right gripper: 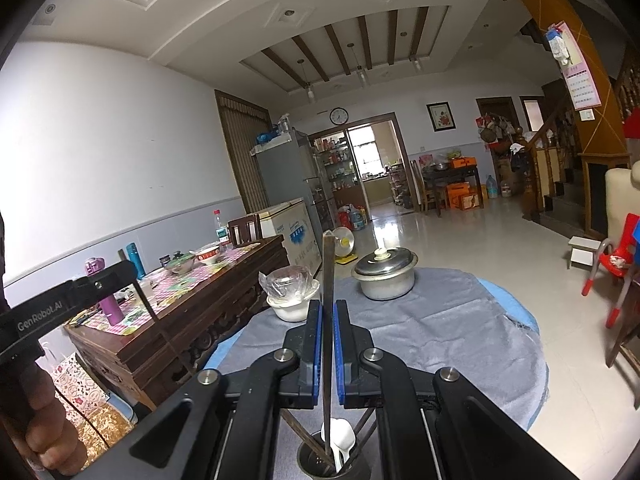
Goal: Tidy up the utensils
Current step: 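Lower both held chopsticks into the dark holder cup beside the spoons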
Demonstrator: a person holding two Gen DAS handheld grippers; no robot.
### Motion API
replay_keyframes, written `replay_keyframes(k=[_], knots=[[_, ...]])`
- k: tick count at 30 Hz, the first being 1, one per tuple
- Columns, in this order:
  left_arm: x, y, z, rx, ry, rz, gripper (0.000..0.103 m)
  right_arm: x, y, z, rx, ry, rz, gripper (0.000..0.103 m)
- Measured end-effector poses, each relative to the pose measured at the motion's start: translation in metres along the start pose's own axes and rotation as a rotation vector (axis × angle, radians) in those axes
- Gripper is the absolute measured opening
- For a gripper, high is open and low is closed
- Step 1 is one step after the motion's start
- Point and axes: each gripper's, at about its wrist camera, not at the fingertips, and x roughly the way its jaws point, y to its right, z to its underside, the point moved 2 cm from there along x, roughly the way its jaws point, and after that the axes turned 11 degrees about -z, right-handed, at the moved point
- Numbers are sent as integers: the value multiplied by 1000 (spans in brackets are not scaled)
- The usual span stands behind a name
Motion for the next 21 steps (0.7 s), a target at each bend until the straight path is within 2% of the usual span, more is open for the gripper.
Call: replay_keyframes(k=[21], knots=[[32,30,25,28,-77,14,5,7,13,18,44,-34,-7,6]])
